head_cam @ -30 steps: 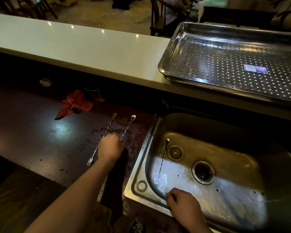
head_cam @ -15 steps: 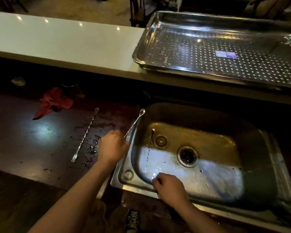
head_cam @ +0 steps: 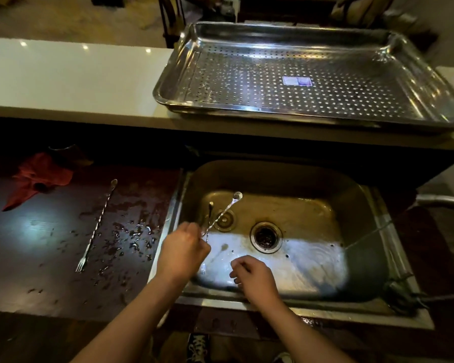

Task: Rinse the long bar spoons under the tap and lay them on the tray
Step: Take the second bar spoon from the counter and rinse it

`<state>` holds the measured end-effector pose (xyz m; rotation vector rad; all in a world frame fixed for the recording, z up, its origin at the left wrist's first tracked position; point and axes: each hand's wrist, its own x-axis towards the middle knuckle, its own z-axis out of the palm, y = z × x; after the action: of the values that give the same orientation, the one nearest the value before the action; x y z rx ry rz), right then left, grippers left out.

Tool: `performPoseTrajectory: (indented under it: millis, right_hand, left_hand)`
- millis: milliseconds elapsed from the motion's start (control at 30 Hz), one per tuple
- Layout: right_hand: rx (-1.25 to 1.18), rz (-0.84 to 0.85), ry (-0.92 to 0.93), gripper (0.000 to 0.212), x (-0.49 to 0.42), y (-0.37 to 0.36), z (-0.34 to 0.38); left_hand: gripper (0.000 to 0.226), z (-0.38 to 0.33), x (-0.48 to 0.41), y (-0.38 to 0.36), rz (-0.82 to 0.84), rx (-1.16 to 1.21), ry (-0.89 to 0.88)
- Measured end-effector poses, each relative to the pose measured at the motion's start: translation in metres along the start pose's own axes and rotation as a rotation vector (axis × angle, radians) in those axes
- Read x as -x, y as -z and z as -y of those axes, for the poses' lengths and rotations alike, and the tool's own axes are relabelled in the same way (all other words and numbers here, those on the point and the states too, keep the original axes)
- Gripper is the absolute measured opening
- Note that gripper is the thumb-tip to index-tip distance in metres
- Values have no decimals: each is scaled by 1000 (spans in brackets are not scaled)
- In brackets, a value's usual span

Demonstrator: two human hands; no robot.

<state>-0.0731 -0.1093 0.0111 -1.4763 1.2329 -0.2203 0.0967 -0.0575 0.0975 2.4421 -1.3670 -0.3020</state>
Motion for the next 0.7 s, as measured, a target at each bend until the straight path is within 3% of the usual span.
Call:
performPoseTrajectory:
  millis: [200,367,500,633,700]
  right_hand:
    - [-541,-71,-175,19,-2,28,13]
    - [-829,-150,-119,25,-5,58,28]
    - [-891,-246,-97,20,-2,75,34]
    - [-886,-327,-95,18,7,92,28]
    - [-895,-345,-80,18,11,102,23]
  left_hand:
    - [13,-32,6,-20,51,-36,-107]
    - [15,-57,16,-27,91,-115,-247]
    - [30,-76,24,-29,137,-133,-335]
    - [10,-80,30,-45,123,5,-319]
    - [16,-80,30,-49,172,158,-264]
